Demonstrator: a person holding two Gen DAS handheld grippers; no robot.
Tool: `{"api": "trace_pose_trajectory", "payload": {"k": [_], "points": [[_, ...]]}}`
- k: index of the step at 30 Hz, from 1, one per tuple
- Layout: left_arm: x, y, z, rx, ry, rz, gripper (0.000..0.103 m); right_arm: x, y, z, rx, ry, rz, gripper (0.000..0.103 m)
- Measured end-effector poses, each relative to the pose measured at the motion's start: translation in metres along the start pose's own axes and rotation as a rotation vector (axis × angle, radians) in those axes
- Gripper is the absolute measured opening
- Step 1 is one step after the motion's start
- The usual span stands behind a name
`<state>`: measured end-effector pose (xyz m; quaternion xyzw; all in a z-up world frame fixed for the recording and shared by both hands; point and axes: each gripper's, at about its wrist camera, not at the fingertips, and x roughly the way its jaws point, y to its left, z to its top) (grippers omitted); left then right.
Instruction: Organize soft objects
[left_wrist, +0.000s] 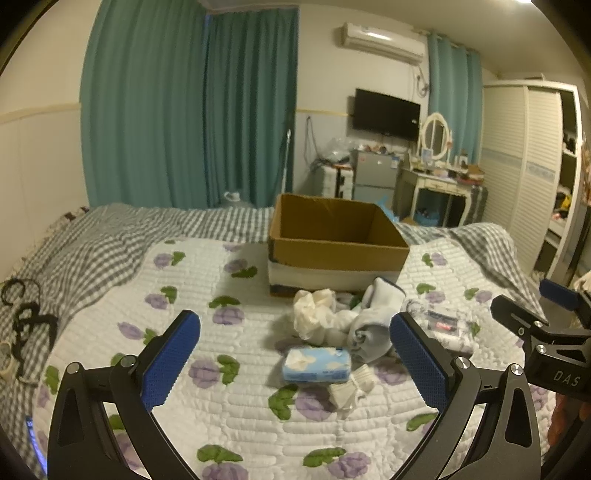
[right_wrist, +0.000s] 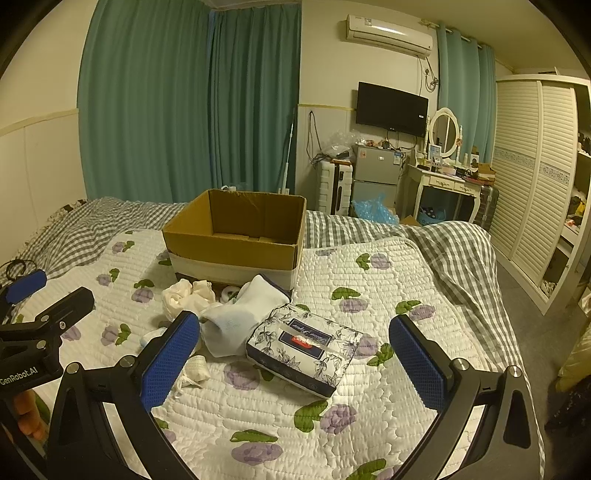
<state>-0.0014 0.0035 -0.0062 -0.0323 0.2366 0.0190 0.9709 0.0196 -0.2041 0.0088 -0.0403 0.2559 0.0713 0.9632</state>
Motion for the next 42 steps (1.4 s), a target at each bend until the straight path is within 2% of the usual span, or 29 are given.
{"api": "trace_pose_trajectory", "payload": {"k": [42], "points": [[0.0008, 0.0054, -0.0048, -0.009, 0.005, 0.013, 0.103, 0.0005, 0.0013, 0.0005, -0.004, 0.0, 0.002, 0.103]]}}
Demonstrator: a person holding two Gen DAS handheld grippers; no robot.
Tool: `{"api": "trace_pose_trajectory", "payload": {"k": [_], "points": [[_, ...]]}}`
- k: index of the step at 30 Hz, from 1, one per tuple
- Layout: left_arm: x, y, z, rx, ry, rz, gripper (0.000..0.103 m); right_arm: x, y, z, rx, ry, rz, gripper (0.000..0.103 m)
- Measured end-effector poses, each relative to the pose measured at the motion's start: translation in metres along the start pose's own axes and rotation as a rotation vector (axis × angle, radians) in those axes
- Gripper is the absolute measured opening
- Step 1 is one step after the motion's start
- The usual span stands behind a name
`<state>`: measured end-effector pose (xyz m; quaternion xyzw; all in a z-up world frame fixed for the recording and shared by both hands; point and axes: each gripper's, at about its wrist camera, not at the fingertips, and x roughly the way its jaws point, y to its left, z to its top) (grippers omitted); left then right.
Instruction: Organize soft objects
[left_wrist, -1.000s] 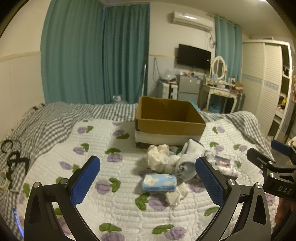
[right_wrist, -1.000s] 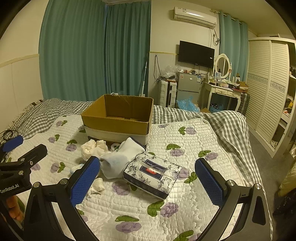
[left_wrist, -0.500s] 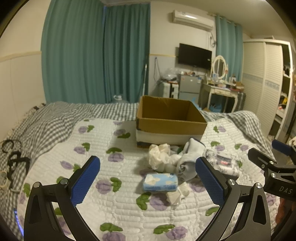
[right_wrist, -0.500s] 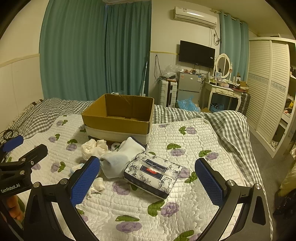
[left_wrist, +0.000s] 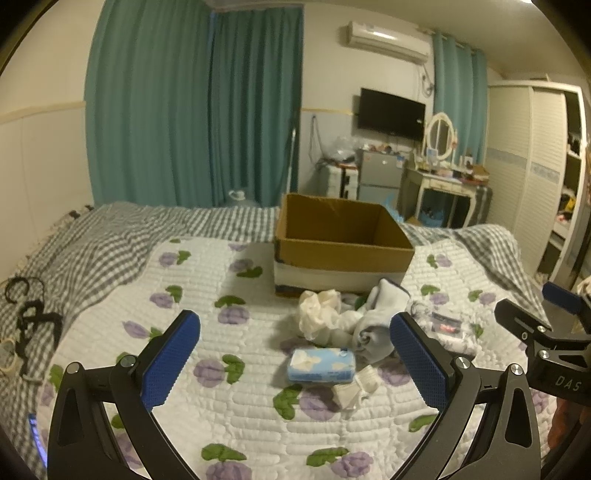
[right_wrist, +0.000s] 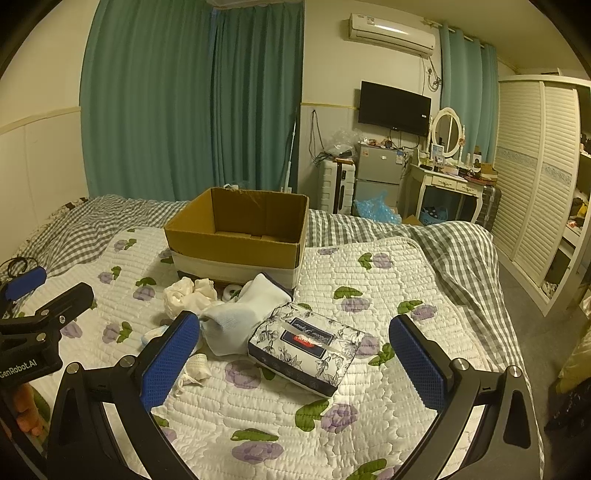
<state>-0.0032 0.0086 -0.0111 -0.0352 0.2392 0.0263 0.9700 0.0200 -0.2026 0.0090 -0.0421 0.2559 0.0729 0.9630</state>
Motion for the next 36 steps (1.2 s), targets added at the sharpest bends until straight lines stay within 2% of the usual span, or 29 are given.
{"api": "trace_pose_trajectory", "payload": {"k": [7, 11, 16, 20, 21, 23, 27, 31, 33, 36], "points": [[-0.019, -0.01, 0.02, 0.006, -0.029, 0.016, 0.103, -0.01, -0.009, 0.006, 0.007, -0.026, 0.013, 0.103], [-0.025, -0.015, 0.031, -0.008, -0.042, -0.003, 0.103, -0.018, -0.017, 0.019, -0.007, -0.037, 0.025, 0.103], [-0.023, -0.024, 0.046, 0.016, -0.04, 0.019, 0.103, -0.025, -0.026, 0.042, -0.081, -0.04, 0.021, 0.103], [-0.01, -0.027, 0.054, 0.005, -0.031, 0.055, 0.103, -0.013, -0.03, 0.049, -0.136, -0.028, 0.06, 0.103], [-0.002, -0.028, 0.052, 0.002, -0.01, 0.068, 0.103, -0.005, -0.029, 0.046, -0.148, -0.004, 0.1, 0.103], [0.015, -0.03, 0.043, -0.003, 0.041, 0.069, 0.103, 0.02, -0.027, 0.036, -0.169, 0.071, 0.122, 0.103], [0.058, -0.035, 0.006, -0.002, 0.173, 0.084, 0.103, 0.064, -0.025, 0.003, -0.189, 0.201, 0.091, 0.103], [0.092, -0.037, -0.025, 0.008, 0.294, 0.078, 0.103, 0.099, -0.027, -0.024, -0.16, 0.321, 0.103, 0.103], [0.104, -0.037, -0.035, 0.01, 0.331, 0.079, 0.103, 0.108, -0.029, -0.03, -0.156, 0.358, 0.106, 0.103], [0.112, -0.039, -0.04, 0.029, 0.339, 0.054, 0.103, 0.119, -0.031, -0.031, -0.127, 0.386, 0.131, 0.103]]}}
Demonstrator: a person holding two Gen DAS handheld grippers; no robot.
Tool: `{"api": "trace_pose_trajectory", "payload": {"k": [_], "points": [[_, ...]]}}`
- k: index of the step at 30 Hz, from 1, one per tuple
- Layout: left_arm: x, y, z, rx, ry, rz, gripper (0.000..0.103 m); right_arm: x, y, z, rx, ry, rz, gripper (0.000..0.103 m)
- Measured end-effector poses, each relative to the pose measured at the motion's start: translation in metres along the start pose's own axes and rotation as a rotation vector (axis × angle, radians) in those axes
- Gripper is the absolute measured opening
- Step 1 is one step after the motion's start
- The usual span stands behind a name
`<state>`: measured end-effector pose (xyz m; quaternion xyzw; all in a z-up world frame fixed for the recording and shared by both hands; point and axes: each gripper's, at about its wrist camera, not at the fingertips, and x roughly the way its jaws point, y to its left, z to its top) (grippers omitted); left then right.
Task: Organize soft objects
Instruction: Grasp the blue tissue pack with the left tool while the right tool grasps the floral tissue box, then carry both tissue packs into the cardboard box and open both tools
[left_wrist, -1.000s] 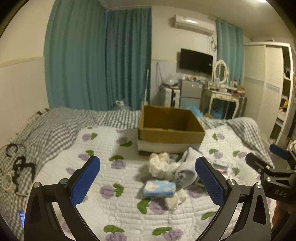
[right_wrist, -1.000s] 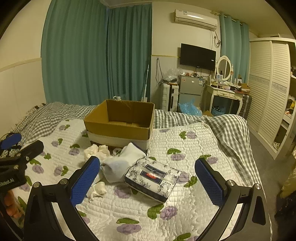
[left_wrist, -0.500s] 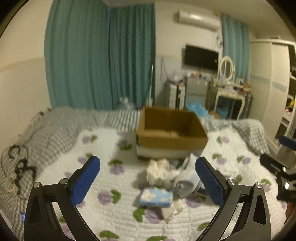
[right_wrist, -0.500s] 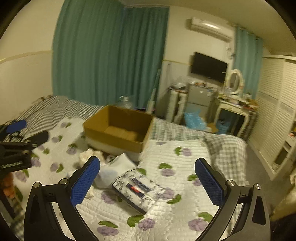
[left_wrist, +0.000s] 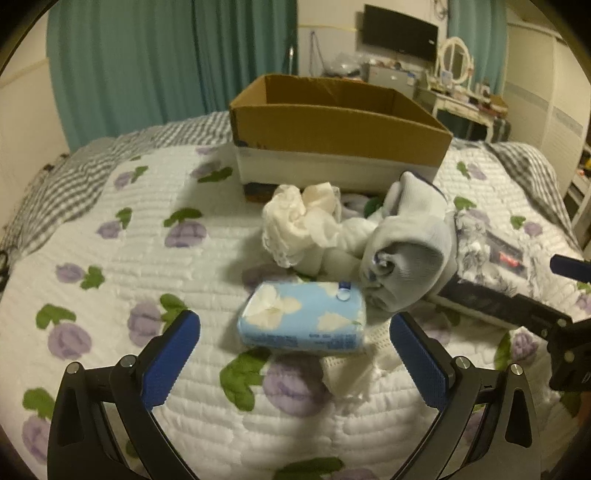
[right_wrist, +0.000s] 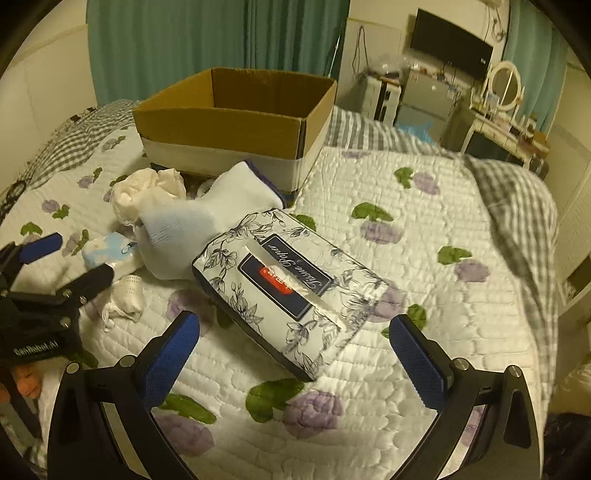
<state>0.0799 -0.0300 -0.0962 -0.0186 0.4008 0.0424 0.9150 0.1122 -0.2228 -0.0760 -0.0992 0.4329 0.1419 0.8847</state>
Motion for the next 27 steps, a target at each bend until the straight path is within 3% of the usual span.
{"api": "trace_pose_trajectory", "payload": {"k": [5, 9, 18, 23, 27], "points": [[0.009, 0.007, 0.008, 0.023, 0.002, -0.03, 0.103, 0.03, 0.0, 0.006, 0.018, 0.064, 0.028, 0.103], [0.025, 0.013, 0.012, 0.035, 0.027, -0.043, 0.103, 0.039, 0.002, 0.011, 0.015, 0.068, -0.014, 0.102], [0.05, 0.008, 0.008, 0.052, 0.103, -0.112, 0.103, 0.043, 0.002, 0.01, 0.018, 0.085, -0.047, 0.082], [0.059, 0.02, 0.007, -0.019, 0.141, -0.153, 0.075, 0.036, 0.003, 0.006, 0.009, 0.06, -0.053, 0.068], [0.049, 0.019, 0.005, 0.001, 0.123, -0.191, 0.074, 0.027, 0.003, 0.003, 0.014, 0.035, -0.045, 0.057]]}}
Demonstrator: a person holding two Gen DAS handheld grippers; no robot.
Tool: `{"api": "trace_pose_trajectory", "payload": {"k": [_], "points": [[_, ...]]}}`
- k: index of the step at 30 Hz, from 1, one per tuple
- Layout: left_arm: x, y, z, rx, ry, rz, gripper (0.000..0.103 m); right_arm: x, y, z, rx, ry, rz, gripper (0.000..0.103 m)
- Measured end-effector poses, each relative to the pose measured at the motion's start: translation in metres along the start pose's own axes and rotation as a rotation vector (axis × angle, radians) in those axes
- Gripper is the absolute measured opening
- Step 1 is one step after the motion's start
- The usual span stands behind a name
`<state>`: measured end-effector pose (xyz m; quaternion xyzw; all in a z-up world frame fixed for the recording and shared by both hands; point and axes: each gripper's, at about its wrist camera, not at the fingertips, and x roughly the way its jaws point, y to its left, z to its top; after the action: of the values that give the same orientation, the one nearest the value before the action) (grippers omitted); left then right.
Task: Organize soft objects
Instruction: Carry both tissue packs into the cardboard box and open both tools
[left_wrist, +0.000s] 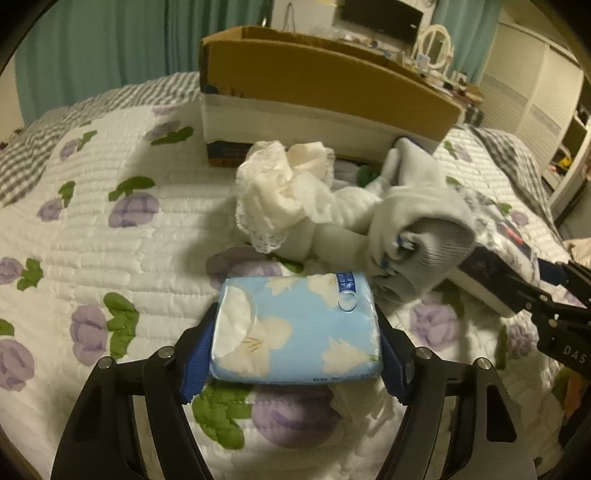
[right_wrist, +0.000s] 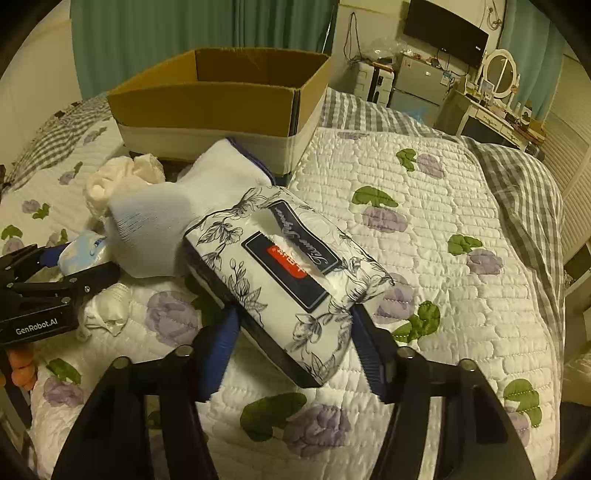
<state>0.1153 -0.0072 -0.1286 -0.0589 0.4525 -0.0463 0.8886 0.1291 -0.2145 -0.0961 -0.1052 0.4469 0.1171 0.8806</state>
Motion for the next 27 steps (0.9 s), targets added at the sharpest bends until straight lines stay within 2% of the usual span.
{"api": "trace_pose_trajectory", "payload": {"k": [5, 8, 14, 18, 27], "points": [[-0.014, -0.003, -0.003, 0.006, -0.02, -0.025, 0.073, -0.015, 0.005, -0.005, -0.014, -0.032, -0.006, 0.04], [-0.027, -0.006, -0.005, 0.013, -0.041, -0.022, 0.073, -0.031, 0.006, -0.006, -0.015, -0.07, -0.011, 0.036], [-0.061, -0.013, 0.006, 0.046, -0.112, 0.006, 0.073, -0.062, 0.01, -0.008, -0.015, -0.12, -0.004, 0.03], [-0.085, -0.019, 0.019, 0.073, -0.165, 0.04, 0.073, -0.091, 0.013, -0.001, -0.025, -0.183, 0.002, 0.028], [-0.126, -0.027, 0.06, 0.13, -0.274, 0.067, 0.073, -0.139, 0.026, 0.049, -0.078, -0.322, 0.029, 0.026]]}}
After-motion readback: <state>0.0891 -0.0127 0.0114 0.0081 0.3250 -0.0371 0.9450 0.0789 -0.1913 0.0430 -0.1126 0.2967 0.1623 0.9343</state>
